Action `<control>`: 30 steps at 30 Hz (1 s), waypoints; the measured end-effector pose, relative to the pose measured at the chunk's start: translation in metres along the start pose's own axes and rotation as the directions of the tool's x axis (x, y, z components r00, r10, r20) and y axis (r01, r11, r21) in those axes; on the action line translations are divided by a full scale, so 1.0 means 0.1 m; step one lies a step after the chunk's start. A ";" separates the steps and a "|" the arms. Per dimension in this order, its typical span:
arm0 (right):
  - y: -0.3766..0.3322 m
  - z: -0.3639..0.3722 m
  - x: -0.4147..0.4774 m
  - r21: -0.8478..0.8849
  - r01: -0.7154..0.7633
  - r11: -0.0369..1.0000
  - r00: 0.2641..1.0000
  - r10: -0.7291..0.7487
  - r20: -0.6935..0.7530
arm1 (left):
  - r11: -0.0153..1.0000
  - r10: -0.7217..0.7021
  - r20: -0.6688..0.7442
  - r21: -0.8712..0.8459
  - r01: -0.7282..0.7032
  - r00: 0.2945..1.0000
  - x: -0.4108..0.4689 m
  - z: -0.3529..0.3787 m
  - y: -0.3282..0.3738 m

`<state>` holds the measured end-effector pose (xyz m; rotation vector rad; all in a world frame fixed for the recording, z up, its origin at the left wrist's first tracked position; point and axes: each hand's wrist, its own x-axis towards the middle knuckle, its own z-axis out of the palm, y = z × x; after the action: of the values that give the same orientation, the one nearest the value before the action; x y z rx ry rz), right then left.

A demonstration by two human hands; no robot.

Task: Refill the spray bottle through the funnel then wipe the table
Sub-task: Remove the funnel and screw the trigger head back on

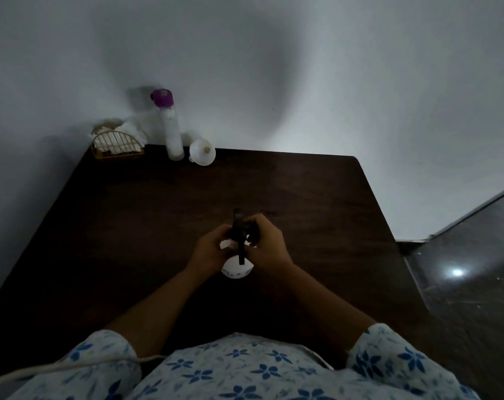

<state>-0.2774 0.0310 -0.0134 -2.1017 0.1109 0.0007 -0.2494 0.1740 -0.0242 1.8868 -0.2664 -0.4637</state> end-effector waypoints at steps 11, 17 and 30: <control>-0.08 -0.09 -0.01 0.008 0.027 1.000 0.996 -0.028 0.080 | 1.000 0.007 -0.016 0.026 -0.006 1.000 -0.01 0.02 0.06; -0.07 -0.12 -0.06 0.238 -0.037 0.971 0.989 0.002 0.145 | 0.996 -0.043 0.009 0.075 0.042 0.999 0.03 0.02 0.05; -0.10 -0.09 -0.03 0.174 -0.049 0.983 0.997 0.037 0.070 | 0.997 -0.015 -0.006 0.079 0.015 1.000 0.02 0.03 0.08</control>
<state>-0.2803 0.0286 0.0005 -1.9203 0.1128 0.0837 -0.2490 0.1683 -0.0183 1.9681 -0.2705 -0.4636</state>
